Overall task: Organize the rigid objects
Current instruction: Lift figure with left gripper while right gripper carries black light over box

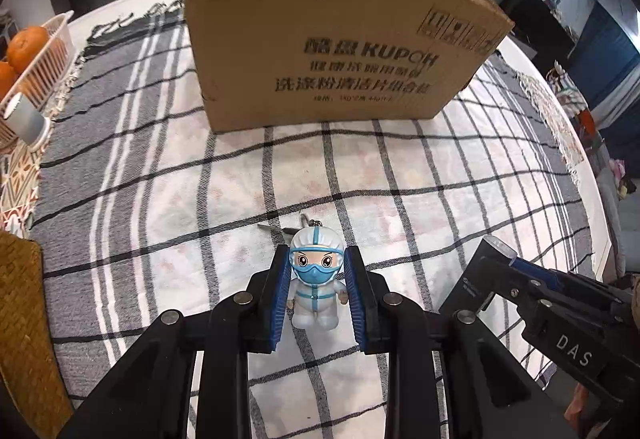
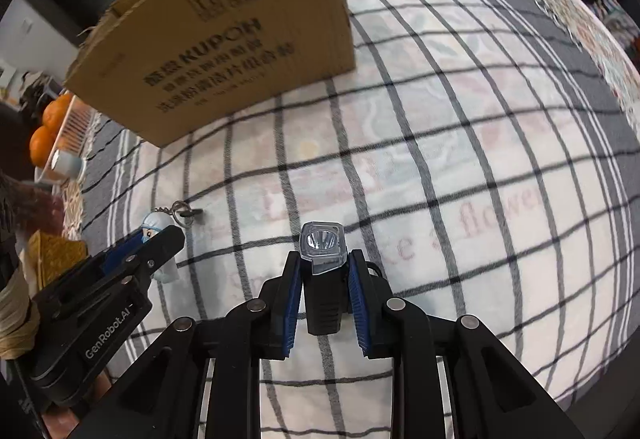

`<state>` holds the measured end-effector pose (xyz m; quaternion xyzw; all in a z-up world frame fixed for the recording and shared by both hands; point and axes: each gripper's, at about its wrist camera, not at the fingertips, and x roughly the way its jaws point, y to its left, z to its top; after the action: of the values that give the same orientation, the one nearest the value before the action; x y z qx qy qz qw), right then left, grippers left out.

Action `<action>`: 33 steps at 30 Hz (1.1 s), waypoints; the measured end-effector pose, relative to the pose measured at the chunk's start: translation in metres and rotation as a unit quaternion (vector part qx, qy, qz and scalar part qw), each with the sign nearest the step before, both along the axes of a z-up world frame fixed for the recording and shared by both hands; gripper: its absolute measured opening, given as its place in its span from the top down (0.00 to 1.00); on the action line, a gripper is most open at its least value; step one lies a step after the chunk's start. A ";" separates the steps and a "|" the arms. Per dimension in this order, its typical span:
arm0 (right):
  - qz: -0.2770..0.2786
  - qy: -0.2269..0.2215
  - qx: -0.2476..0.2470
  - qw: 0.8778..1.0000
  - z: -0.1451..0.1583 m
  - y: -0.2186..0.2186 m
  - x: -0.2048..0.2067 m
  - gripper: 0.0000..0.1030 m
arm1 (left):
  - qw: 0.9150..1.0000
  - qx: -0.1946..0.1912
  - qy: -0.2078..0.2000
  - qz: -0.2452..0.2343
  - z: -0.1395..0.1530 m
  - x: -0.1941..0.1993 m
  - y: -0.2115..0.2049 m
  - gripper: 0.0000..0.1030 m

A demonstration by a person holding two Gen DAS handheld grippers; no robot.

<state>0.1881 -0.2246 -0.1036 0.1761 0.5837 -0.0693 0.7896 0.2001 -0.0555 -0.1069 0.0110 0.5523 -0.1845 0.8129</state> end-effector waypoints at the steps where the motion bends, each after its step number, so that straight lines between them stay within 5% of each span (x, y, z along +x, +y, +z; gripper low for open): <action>1: 0.006 -0.007 0.001 1.000 0.004 0.000 0.000 0.76 | 1.000 0.000 -0.003 0.002 0.003 -0.001 0.001 0.74; 33: 0.084 -0.184 0.015 0.979 0.100 -0.005 0.005 0.76 | 0.989 -0.035 -0.139 0.036 0.107 -0.020 -0.004 0.74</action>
<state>0.1934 -0.2298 -0.0038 0.1478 0.4419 0.0392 0.8839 0.1800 -0.0598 -0.0002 -0.0120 0.4275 -0.1710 0.8876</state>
